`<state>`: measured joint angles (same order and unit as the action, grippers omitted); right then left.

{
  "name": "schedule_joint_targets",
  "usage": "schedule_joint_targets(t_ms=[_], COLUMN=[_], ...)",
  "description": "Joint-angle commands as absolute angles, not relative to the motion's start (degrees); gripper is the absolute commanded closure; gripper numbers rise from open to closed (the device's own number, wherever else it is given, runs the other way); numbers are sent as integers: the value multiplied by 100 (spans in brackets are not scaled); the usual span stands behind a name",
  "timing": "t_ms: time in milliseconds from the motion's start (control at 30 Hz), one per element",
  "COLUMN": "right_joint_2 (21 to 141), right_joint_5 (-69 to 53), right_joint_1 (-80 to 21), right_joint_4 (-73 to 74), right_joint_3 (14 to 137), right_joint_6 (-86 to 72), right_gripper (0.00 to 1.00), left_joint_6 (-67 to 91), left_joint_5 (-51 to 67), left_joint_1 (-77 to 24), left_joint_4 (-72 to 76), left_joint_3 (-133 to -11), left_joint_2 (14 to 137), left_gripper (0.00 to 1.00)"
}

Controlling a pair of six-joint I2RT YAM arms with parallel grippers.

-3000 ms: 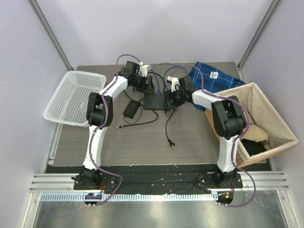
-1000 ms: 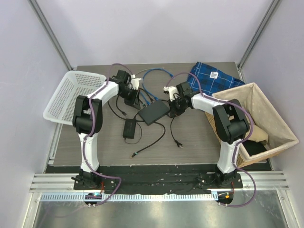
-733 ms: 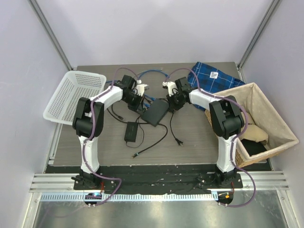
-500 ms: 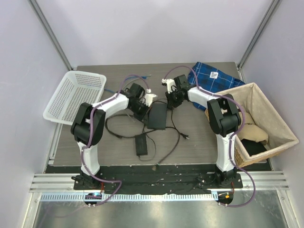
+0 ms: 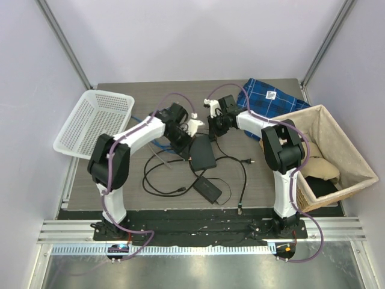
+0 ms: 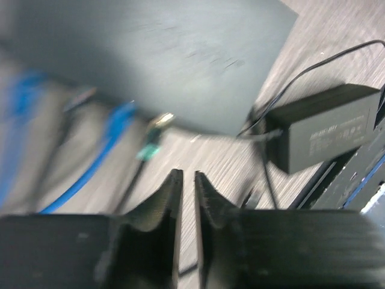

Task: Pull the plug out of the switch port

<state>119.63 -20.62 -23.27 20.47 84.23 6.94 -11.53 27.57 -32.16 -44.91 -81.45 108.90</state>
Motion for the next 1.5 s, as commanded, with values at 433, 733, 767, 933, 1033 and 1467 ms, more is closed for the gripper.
schedule_joint_targets(t_ms=[433,733,767,933,1033,1467], right_joint_2=[10784,10653,10644,10670,10749,10934], right_joint_5=[-1934,-1740,-1732,-1740,-1740,-1758], right_joint_1=[-2364,-2399,-2408,-2426,-2443,-2505], right_joint_4=[1450,1398,1380,1415,1371,1380], right_joint_3=[7928,7814,7805,7787,7831,7998], right_joint_6=[35,158,167,158,132,167], right_gripper=[59,57,57,57,57,57], left_joint_6=[940,1002,1011,985,932,651], left_joint_5=[177,-659,-685,-677,-721,-694], left_joint_1=[-1239,-1274,-1266,-1301,-1292,-1222], left_joint_4=[-4949,-4984,-4931,-4931,-4852,-4843], left_joint_3=[-9088,-9133,-9097,-8913,-8676,-8544], left_joint_2=[10801,11399,11408,11417,11522,11444], left_gripper=[57,58,58,61,61,100])
